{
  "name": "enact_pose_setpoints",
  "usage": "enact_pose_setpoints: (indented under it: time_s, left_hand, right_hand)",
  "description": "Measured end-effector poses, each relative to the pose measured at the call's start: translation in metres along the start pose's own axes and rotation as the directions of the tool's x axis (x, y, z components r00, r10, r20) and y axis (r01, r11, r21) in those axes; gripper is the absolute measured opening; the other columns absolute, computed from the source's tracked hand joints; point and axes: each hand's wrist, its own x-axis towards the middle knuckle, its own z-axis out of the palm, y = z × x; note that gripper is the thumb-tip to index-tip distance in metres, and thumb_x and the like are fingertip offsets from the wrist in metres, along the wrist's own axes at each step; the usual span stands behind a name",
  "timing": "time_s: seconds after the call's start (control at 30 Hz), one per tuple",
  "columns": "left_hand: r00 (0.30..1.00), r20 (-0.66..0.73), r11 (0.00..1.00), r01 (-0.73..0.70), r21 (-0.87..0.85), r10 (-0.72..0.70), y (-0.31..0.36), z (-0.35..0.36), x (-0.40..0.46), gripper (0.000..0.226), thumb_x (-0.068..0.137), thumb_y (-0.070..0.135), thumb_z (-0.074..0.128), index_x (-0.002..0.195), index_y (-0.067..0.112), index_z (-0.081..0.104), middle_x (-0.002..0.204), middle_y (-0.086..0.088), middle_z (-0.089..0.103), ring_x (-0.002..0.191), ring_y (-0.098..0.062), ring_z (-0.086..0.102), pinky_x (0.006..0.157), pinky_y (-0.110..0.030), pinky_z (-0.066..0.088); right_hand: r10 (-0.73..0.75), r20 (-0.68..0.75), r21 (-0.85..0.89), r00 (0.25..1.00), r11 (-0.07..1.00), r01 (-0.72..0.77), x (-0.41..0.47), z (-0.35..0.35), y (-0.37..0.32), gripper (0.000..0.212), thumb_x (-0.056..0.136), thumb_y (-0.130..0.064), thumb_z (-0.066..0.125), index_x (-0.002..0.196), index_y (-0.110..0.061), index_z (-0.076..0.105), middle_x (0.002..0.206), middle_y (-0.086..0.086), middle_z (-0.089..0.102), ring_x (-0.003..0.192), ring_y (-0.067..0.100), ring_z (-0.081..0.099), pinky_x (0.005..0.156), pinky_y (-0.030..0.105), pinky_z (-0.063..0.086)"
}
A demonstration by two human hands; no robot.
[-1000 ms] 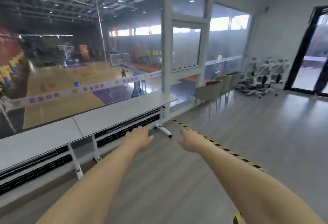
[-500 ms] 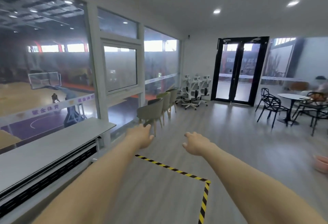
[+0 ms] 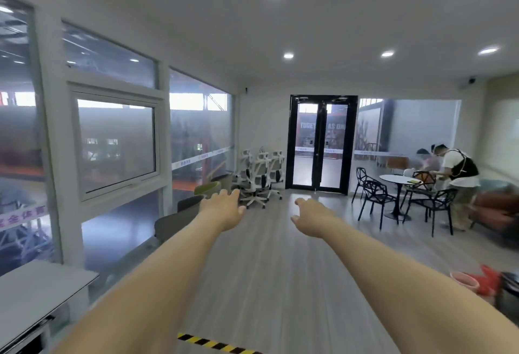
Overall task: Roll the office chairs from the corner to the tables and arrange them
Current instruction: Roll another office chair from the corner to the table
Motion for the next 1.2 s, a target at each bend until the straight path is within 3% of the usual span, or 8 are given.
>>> enact_pose_setpoints:
  time_s: [0.17, 0.4, 0.57, 0.7, 0.93, 1.2]
  left_hand:
    - [0.999, -0.014, 0.999, -0.052, 0.004, 0.052, 0.012, 0.022, 0.131, 0.053, 0.105, 0.049, 0.036, 0.152, 0.022, 0.035, 0.154, -0.013, 0.042, 0.136, -0.036, 0.046, 0.104, -0.054, 0.042]
    - [0.986, -0.104, 0.992, -0.129, -0.010, 0.128, 0.080, 0.063, 0.339, 0.045, 0.105, 0.046, 0.035, 0.141, 0.021, 0.044, 0.140, -0.013, 0.051, 0.125, -0.035, 0.052, 0.088, -0.049, 0.042]
    - [0.988, -0.067, 0.990, -0.140, -0.003, 0.140, 0.122, 0.100, 0.486, 0.049, 0.107, 0.047, 0.032, 0.149, 0.022, 0.038, 0.147, -0.015, 0.047, 0.133, -0.037, 0.048, 0.100, -0.053, 0.042]
    - [0.986, -0.093, 0.989, -0.144, -0.019, 0.142, 0.133, 0.123, 0.600, 0.046, 0.106, 0.048, 0.032, 0.146, 0.027, 0.039, 0.145, -0.012, 0.049, 0.130, -0.035, 0.051, 0.090, -0.049, 0.043]
    - [0.995, -0.076, 0.997, -0.071, -0.038, 0.068, 0.125, 0.178, 0.789, 0.044, 0.105, 0.044, 0.036, 0.144, 0.025, 0.043, 0.144, -0.010, 0.050, 0.131, -0.033, 0.050, 0.088, -0.047, 0.040]
    - [0.995, -0.099, 0.999, -0.031, -0.045, 0.026, 0.108, 0.231, 1.047, 0.049, 0.107, 0.049, 0.033, 0.147, 0.023, 0.040, 0.147, -0.013, 0.048, 0.130, -0.035, 0.051, 0.098, -0.052, 0.047]
  right_hand:
    - [0.047, -0.034, 0.043, 0.998, 0.998, -0.046, 0.118, 0.006, 0.029, 0.061, 0.104, -0.045, 0.045, 0.158, -0.019, 0.032, 0.160, 0.011, 0.039, 0.143, 0.034, 0.042, 0.111, 0.051, 0.043]
    - [0.084, -0.135, 0.005, 0.987, 0.996, -0.084, 0.301, 0.018, 0.112, 0.056, 0.104, -0.047, 0.043, 0.152, -0.020, 0.037, 0.143, 0.010, 0.048, 0.125, 0.032, 0.052, 0.098, 0.049, 0.051]
    - [0.101, -0.128, -0.044, 0.987, 0.993, -0.108, 0.441, 0.034, 0.179, 0.055, 0.105, -0.047, 0.042, 0.151, -0.018, 0.038, 0.141, 0.010, 0.049, 0.125, 0.032, 0.051, 0.093, 0.046, 0.049]
    - [0.101, -0.121, -0.015, 0.987, 0.994, -0.104, 0.558, 0.040, 0.205, 0.054, 0.105, -0.045, 0.043, 0.151, -0.019, 0.038, 0.145, 0.010, 0.048, 0.129, 0.033, 0.049, 0.098, 0.047, 0.048]
    - [0.043, -0.089, -0.039, 0.995, 0.998, -0.046, 0.763, 0.084, 0.225, 0.049, 0.105, -0.045, 0.041, 0.145, -0.017, 0.041, 0.137, 0.010, 0.050, 0.122, 0.032, 0.052, 0.091, 0.045, 0.050]
    - [0.041, -0.106, -0.043, 0.994, 0.998, -0.046, 1.020, 0.116, 0.260, 0.053, 0.105, -0.045, 0.043, 0.151, -0.019, 0.038, 0.145, 0.010, 0.046, 0.128, 0.032, 0.049, 0.099, 0.049, 0.048]
